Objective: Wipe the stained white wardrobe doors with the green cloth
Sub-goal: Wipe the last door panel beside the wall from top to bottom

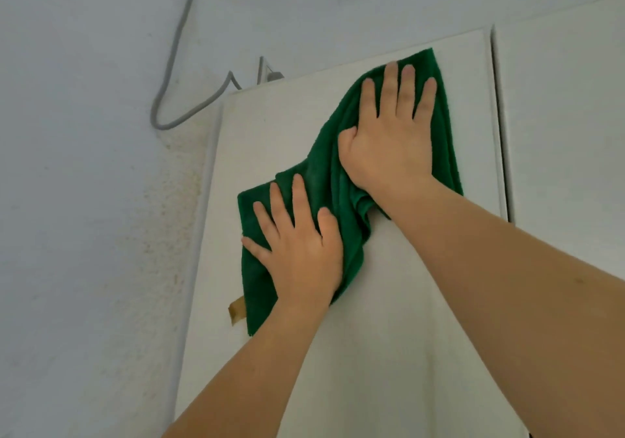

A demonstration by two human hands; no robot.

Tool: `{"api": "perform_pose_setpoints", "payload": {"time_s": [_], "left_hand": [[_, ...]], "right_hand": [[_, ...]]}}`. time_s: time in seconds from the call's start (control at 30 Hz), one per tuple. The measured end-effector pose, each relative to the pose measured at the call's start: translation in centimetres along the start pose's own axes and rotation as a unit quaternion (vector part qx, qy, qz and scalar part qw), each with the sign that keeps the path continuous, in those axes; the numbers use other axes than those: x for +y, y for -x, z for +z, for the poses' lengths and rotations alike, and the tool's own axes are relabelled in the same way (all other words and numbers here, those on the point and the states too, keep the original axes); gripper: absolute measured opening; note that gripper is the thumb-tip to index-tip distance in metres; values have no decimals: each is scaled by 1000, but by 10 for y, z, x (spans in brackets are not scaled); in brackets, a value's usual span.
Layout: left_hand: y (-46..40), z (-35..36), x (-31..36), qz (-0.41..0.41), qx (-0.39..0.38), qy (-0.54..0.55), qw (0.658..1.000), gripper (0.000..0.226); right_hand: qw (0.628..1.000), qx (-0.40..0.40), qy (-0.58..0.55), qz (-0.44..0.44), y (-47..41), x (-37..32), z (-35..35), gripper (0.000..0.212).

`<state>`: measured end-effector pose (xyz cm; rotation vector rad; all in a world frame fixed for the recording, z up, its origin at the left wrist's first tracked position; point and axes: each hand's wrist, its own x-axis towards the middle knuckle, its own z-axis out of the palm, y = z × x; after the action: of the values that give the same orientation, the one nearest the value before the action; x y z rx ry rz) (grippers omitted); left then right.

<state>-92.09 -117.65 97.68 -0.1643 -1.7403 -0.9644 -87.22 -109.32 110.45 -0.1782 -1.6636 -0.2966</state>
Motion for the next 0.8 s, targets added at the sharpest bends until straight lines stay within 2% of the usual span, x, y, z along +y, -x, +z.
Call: {"api": "perform_pose_setpoints", "payload": {"time_s": [0.1, 0.27, 0.4, 0.5, 0.67, 0.8], "left_hand": [[-16, -5, -5, 22, -19, -8, 1000, 72], [-106, -22, -26, 91, -20, -40, 995, 61], [-146, -32, -31, 138, -29, -51, 989, 70], [-140, -29, -39, 145, -17, -29, 989, 66], [-66, -20, -76, 53, 15, -5, 998, 70], [-45, -22, -96, 71, -11, -32, 997, 78]], "right_hand": [[1000, 12, -19, -21, 4, -12, 3, 67], [998, 36, -43, -26, 65, -21, 11, 66], [999, 26, -14, -22, 91, -28, 15, 66], [999, 37, 10, -10, 78, -31, 19, 67], [999, 47, 5, 26, 42, -48, 21, 68], [999, 43, 3, 27, 28, -63, 21, 67]]}}
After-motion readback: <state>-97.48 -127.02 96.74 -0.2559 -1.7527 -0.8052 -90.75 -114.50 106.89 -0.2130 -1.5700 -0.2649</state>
